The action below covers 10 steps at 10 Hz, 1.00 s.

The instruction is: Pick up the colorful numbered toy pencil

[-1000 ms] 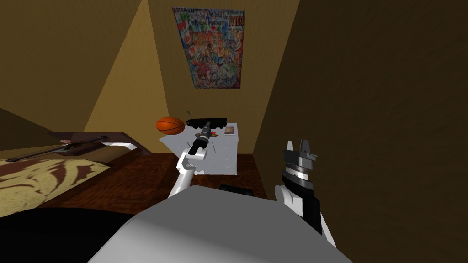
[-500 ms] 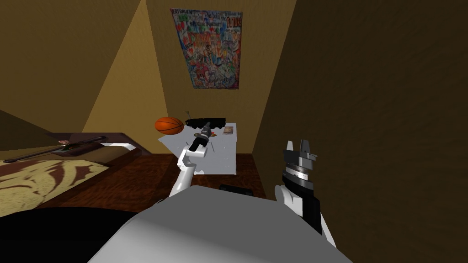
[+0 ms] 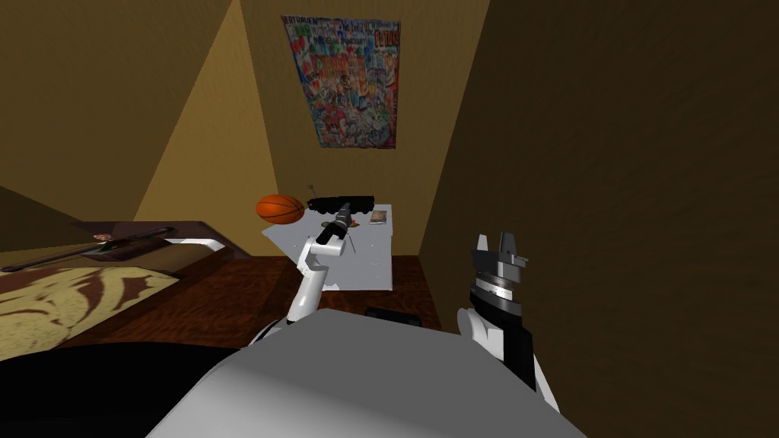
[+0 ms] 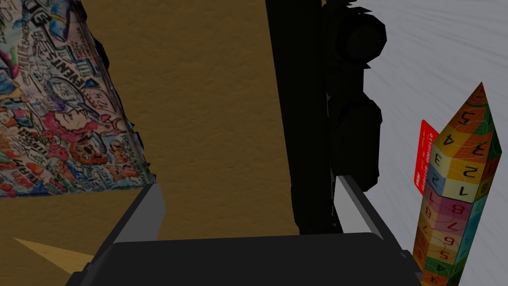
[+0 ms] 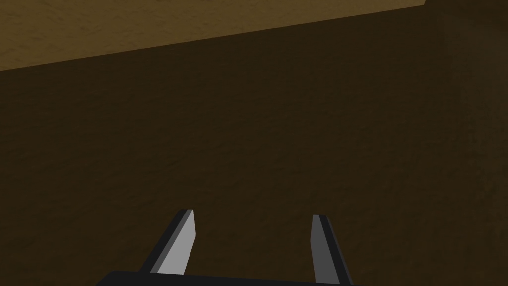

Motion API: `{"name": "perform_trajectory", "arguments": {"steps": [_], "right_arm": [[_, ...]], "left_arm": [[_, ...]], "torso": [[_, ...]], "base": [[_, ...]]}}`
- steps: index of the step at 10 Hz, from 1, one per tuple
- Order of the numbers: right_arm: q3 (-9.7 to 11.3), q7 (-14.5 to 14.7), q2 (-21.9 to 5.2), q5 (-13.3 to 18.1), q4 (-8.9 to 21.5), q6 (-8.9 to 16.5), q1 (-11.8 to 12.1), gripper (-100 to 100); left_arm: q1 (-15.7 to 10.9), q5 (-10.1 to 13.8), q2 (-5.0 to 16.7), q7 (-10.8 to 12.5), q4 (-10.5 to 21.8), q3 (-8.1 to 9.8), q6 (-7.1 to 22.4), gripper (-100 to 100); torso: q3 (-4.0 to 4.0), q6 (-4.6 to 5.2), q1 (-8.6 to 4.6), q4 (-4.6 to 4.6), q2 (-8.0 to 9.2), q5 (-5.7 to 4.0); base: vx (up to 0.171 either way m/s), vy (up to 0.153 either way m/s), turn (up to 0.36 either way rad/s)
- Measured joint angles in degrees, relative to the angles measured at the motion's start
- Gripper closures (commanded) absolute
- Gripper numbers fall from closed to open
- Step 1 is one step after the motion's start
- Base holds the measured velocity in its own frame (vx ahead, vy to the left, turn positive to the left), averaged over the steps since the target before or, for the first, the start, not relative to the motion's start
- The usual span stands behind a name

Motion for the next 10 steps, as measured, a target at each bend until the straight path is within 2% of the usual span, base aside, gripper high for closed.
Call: {"name": "perform_trajectory", "arguments": {"steps": [10], "right_arm": [[0.0, 0.0, 0.0, 0.0, 0.0, 0.0, 0.0, 0]], "left_arm": [[-7.3, 2.3, 1.0, -0.1, 2.9, 1.91, 14.8, -100]], "torso": [[-0.01, 0.0, 0.08, -0.01, -0.02, 0.02]], "base": [[-0.002, -0.007, -0.001]]}}
